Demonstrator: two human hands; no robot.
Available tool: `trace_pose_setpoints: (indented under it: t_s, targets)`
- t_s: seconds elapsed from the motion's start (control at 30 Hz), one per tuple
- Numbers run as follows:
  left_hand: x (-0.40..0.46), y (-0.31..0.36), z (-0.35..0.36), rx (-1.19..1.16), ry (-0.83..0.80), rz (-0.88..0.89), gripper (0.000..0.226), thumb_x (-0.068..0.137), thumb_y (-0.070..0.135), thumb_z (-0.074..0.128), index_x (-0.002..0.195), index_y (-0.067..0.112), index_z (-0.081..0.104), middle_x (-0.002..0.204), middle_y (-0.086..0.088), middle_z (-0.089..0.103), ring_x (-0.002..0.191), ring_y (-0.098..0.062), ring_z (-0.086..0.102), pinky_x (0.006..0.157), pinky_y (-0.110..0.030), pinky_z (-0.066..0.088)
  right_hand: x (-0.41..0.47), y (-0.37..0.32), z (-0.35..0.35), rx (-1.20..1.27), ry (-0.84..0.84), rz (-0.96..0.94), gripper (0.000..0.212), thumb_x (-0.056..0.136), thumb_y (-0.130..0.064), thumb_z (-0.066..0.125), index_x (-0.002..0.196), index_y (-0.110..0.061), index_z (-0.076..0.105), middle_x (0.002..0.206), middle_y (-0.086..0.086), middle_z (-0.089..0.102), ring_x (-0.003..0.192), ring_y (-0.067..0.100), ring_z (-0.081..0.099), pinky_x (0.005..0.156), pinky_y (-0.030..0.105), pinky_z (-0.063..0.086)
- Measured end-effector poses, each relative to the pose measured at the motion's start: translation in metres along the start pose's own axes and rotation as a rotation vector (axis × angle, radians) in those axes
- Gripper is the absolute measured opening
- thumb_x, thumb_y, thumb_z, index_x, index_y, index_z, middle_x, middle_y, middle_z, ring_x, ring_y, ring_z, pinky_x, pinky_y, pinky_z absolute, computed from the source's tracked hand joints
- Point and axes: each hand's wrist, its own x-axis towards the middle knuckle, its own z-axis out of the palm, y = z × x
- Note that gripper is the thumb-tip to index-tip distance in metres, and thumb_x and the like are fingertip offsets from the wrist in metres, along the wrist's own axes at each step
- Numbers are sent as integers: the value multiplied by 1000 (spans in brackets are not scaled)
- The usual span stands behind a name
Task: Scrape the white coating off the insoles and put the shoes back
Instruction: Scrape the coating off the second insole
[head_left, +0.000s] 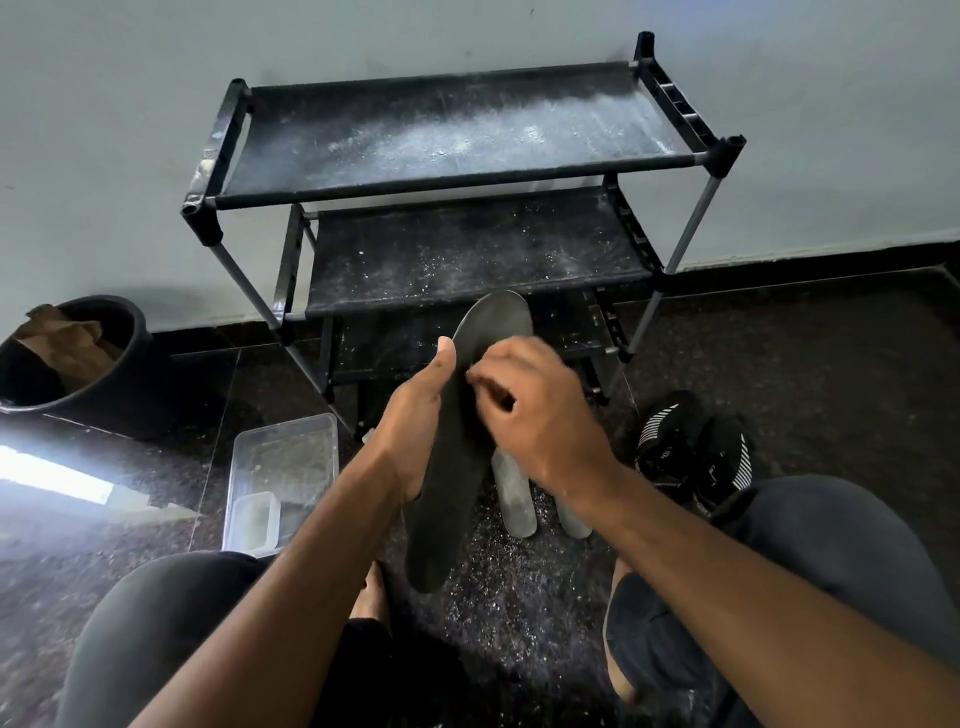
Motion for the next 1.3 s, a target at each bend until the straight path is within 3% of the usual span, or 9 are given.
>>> trace_pose_setpoints:
  t_s: [0.13,0.23,0.33,0.47,0.57,0.83,0.97,1.13,1.3]
  targets:
    - [3,6,-12,8,14,40,80,106,66,23,136,5,65,138,-17,66,131,-29,61,111,-40,46,-16,-19,10,129,-122,-28,9,81,1,71,89,-3,74,91,6,63,86,17,60,80,26,50]
    - [6,9,-18,-35,17,39,85,106,67,16,141,3,60,141,-17,63,135,-33,58,109,-39,46,-17,-22,8,164,-158,-61,10,80,4,71,87,-2,74,91,7,63,87,15,57,82,20,47]
    - [9,10,-17,-81,8,18,79,108,60,21,140,-3,57,141,-25,61,134,-35,58,112,-39,46,-9,-13,7,77,-130,-95,8,84,2,71,90,-2,72,93,7,62,90,20,58,85,30,49]
    - [10,6,-9,-108,16,14,58,108,43,32,101,8,77,93,-13,74,84,-23,73,77,-31,61,6,4,-2,-68,10,-61,8,88,-1,70,96,-1,72,96,8,61,93,20,57,92,14,41]
    - [8,3,-4,-148,-24,-14,63,110,41,31,96,7,82,94,-13,78,81,-23,77,68,-33,63,15,12,-11,-102,106,14,10,92,-7,68,100,-3,73,99,7,62,94,20,57,91,13,40]
    - [8,6,-14,-170,-16,-36,62,108,52,34,111,10,79,112,-11,74,101,-21,73,92,-32,59,-4,1,6,-119,-62,-89,17,93,-3,67,109,1,71,101,7,61,92,22,57,87,31,51]
    - [5,10,-16,-201,-5,-11,63,109,50,33,115,7,77,116,-13,75,103,-22,74,87,-32,62,-6,-5,6,-53,-135,-141,14,91,-3,69,104,1,73,98,7,64,92,21,58,88,28,50]
    - [8,6,-12,-186,-36,-11,62,110,48,31,107,9,80,103,-10,77,93,-20,75,81,-30,62,7,2,-4,0,5,16,14,90,-1,68,103,-1,73,98,5,64,95,19,61,89,28,50]
    - [10,7,-17,-152,21,14,61,109,51,37,127,4,72,129,-21,69,120,-31,68,106,-38,54,-11,-22,9,89,-100,-96,14,90,0,67,103,1,73,99,9,63,95,21,60,88,33,50]
